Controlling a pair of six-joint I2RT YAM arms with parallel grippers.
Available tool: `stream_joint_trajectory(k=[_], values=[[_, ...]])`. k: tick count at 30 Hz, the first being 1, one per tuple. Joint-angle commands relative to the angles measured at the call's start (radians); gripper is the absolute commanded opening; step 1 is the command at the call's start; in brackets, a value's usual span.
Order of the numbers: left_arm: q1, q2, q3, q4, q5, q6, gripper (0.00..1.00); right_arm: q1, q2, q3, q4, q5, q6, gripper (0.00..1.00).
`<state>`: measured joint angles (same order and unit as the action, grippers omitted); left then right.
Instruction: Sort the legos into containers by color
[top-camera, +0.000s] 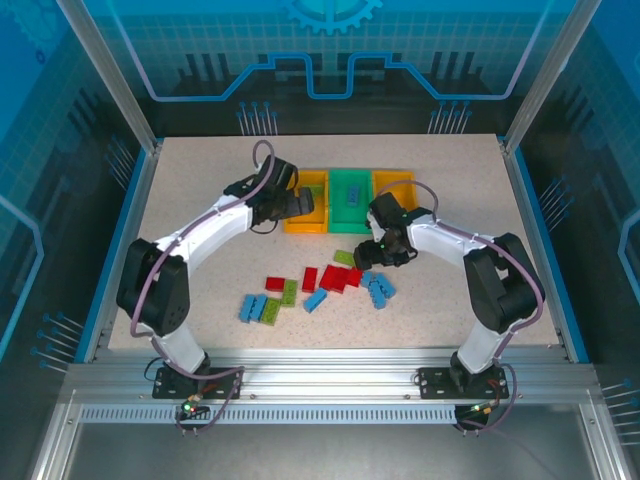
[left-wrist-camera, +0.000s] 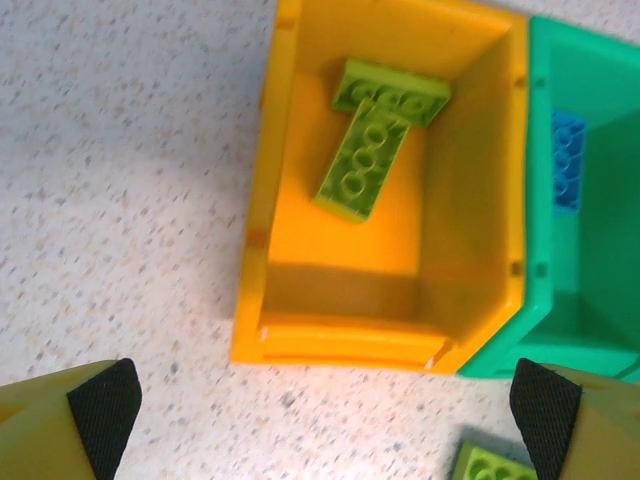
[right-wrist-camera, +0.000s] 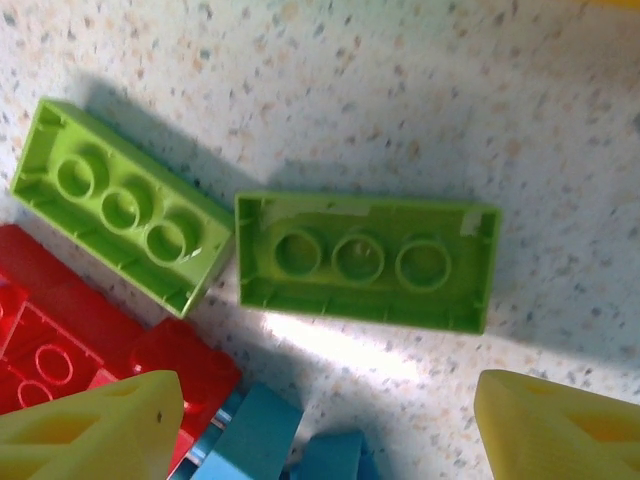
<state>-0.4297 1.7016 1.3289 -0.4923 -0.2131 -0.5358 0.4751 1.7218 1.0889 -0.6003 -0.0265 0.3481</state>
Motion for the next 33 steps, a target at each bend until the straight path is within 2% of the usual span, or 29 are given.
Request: stream_joint_trajectory(k=[1, 10, 18, 24, 33], values=[[-0.007, -0.066, -0.083, 0.02, -0.033, -0.009, 0.99, 0.046, -0.052, 0.031, -0.058, 0.009, 0.035, 0.77], [-0.011, -0.189, -0.253, 0.043, -0.027, -0.048, 0.99, 0.073, -0.13, -0.044, -0.09, 0.097, 0.034, 0.78], [-0.028, -0.24, -0.343, 0.05, -0.027, -0.072, 0.99, 0.082, -0.252, -0.122, -0.111, 0.091, 0.036, 0.77], [-0.036, -0.264, -0.372, 0.055, -0.042, -0.081, 0.99, 0.164, -0.328, -0.161, -0.163, 0.089, 0.091, 0.76], [-0.047, -0.298, -0.409, 0.061, -0.05, -0.101, 0.99, 0.229, -0.313, -0.248, -0.123, 0.082, 0.161, 0.71]])
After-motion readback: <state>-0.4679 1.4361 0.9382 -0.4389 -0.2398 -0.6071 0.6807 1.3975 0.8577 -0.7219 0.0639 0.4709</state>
